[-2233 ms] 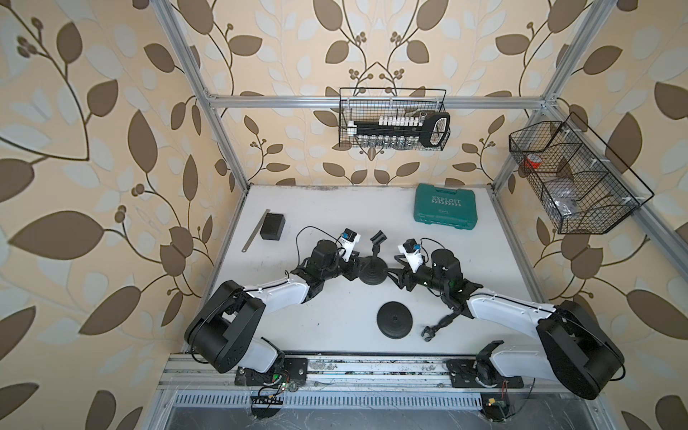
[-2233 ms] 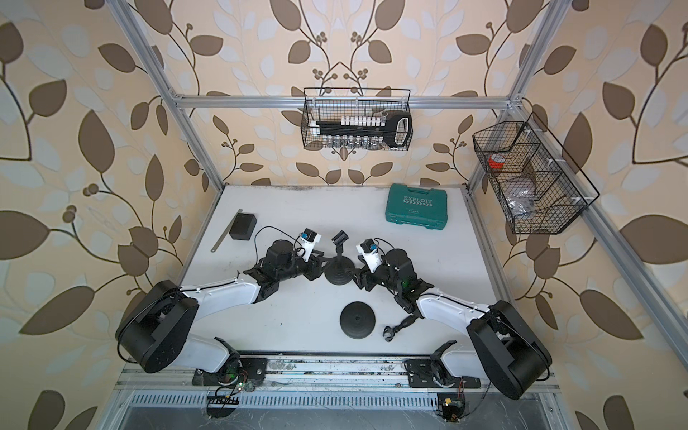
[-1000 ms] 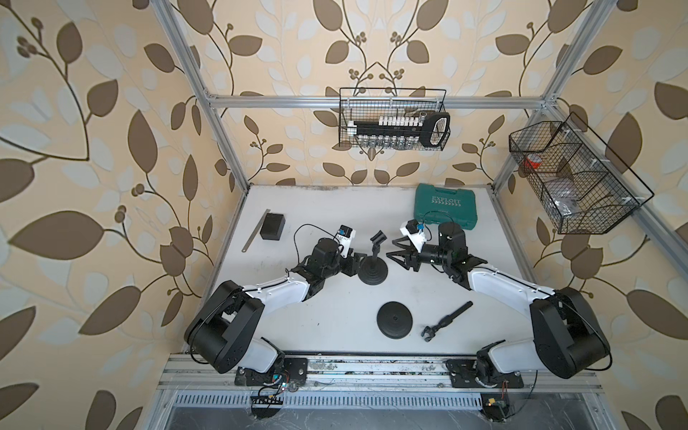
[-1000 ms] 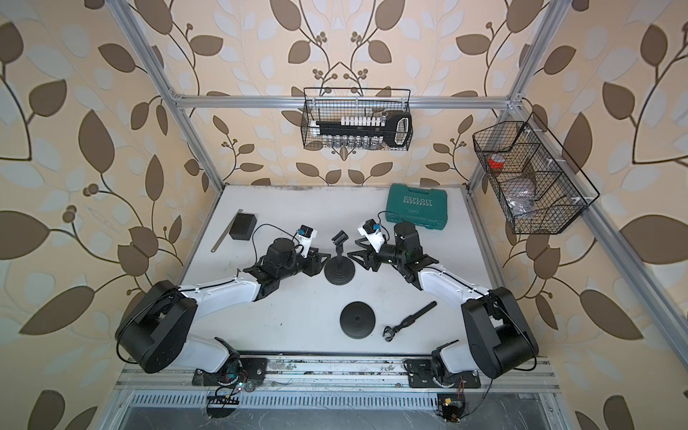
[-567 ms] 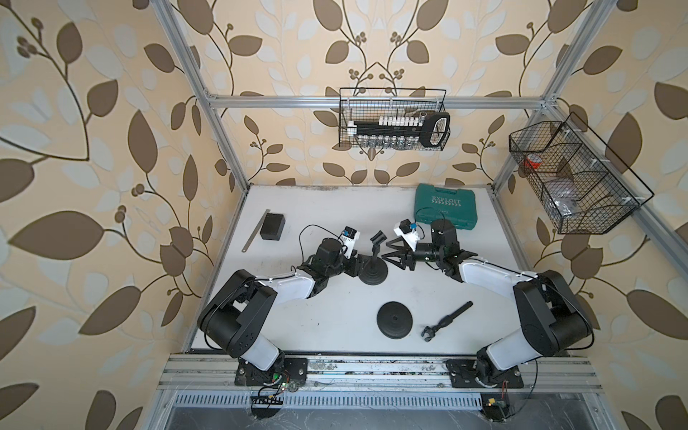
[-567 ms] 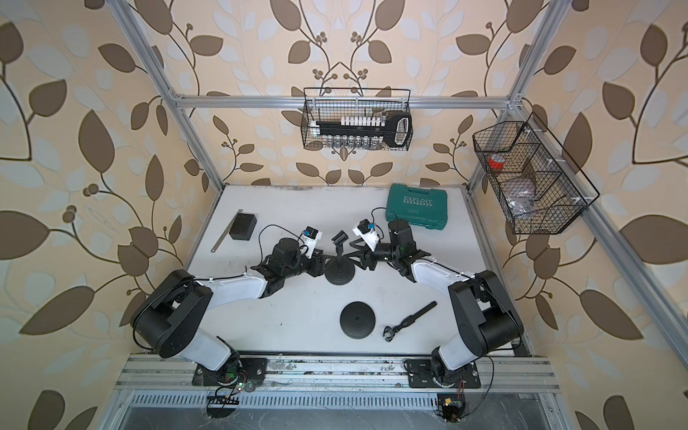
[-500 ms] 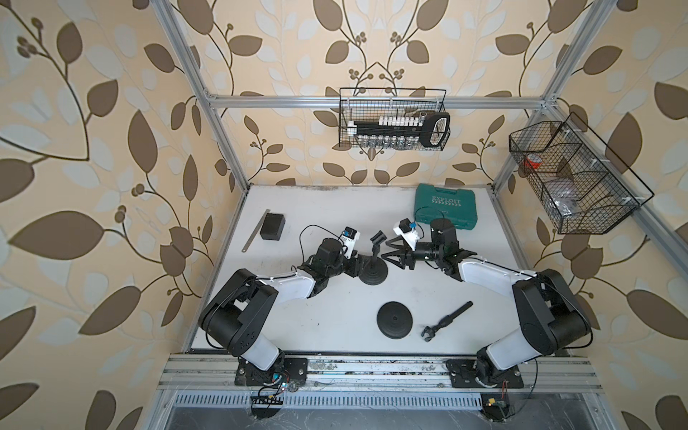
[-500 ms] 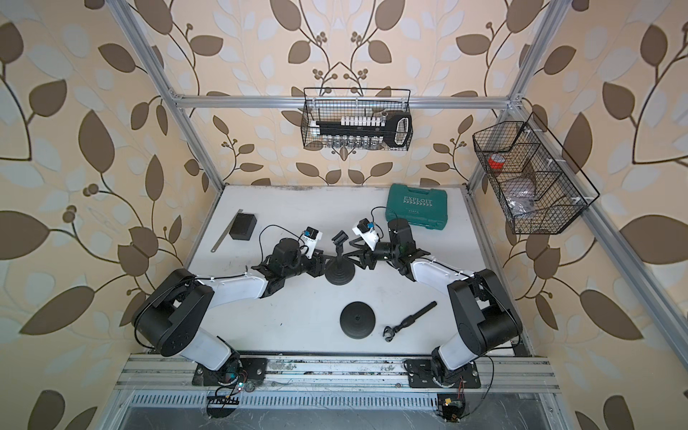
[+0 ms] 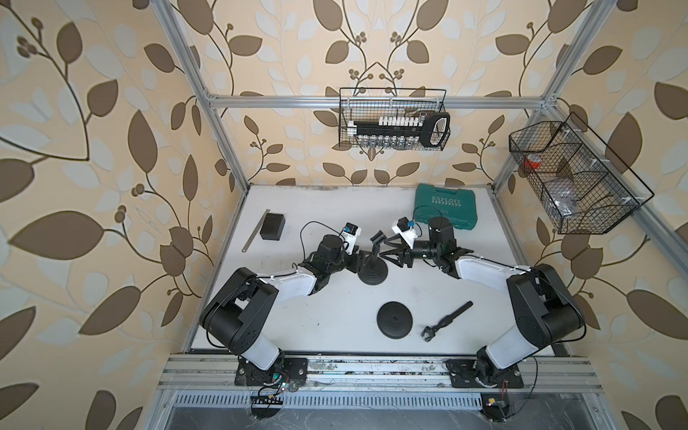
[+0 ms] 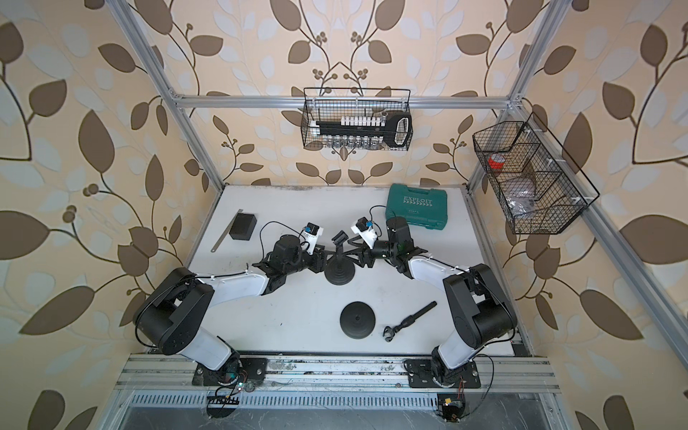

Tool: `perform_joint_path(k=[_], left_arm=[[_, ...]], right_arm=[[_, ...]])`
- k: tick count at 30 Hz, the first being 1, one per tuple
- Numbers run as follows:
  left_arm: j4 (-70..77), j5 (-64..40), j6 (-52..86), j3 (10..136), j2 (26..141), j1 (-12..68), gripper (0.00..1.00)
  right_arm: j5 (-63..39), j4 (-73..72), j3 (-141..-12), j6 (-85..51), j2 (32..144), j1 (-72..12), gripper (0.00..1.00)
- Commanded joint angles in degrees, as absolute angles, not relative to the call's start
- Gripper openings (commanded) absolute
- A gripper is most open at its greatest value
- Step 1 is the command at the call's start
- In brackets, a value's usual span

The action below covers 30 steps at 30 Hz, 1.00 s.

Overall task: Assemble a microphone stand
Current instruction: Screw the microphone stand pole into the microphone stand base.

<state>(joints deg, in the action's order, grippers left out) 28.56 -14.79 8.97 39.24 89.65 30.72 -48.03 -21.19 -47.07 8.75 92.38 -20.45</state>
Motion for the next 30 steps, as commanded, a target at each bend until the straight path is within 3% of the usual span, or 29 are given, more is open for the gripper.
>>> perform_joint_path(k=[1, 30], left_arm=[[30.02, -15.27, 8.28, 40.95, 89.69, 30.72, 0.62], [33.14, -16.44, 7.13, 40.95, 92.07, 30.75, 0.62]], right_arm=[[-49.04, -22.23, -48.28, 8.1, 92.81, -20.42, 0.61], [-50.12, -20.39, -49.8, 10.03, 93.58, -20.81, 0.59]])
